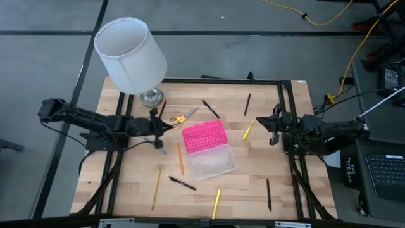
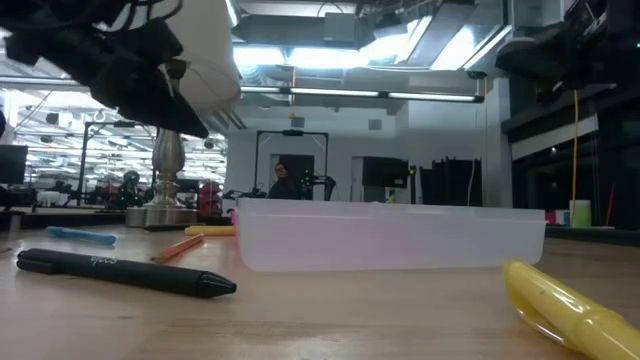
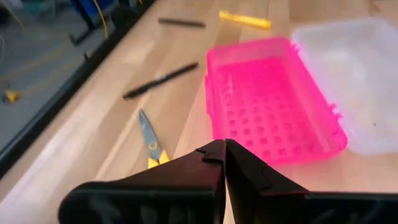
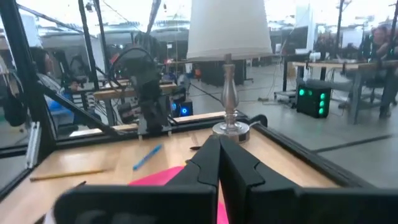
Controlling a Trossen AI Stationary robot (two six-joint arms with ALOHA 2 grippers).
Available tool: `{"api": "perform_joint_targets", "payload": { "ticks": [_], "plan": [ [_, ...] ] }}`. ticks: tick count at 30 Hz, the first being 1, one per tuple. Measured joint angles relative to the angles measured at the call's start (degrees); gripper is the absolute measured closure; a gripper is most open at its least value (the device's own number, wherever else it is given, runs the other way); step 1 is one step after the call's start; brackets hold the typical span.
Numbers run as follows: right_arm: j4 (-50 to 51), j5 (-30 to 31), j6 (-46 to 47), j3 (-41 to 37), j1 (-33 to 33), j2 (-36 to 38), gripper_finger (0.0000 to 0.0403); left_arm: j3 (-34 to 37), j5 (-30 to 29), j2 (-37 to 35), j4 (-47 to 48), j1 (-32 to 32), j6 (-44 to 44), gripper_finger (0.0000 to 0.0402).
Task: Pick & place school supplies into a supply box
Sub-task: Put the orange pencil into the pink supply box
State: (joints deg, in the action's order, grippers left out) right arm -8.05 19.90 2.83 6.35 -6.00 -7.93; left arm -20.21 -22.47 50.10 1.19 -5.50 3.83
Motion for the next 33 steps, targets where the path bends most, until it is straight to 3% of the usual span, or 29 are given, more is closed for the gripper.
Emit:
{"api": "perform_joint_targets", "payload": {
  "ticks": [6, 12, 21, 33],
  "plan": [
    [0.1, 0.0, 5.8, 0.0, 0.0, -5.9, 0.0398, -8.3, -1.0, 8.2, 9.1, 0.0, 3.4, 0.0398],
    [-1.4, -0.5, 3.6, 1.5, 0.0, -16.3, 0.0394, -14.9, -1.4, 15.4, 11.0, 0.0, 4.0, 0.0398],
    [-1.7, -0.5, -2.0, 9.8, 0.0, -25.1, 0.0391, -27.7, -1.5, 22.2, 30.8, 0.0, 11.9, 0.0397],
    [-4.3, -0.5, -9.7, 12.9, 0.0, -28.6, 0.0375, -30.5, -1.9, 23.2, 33.3, 0.0, 8.5, 0.0397]
  ]
}}
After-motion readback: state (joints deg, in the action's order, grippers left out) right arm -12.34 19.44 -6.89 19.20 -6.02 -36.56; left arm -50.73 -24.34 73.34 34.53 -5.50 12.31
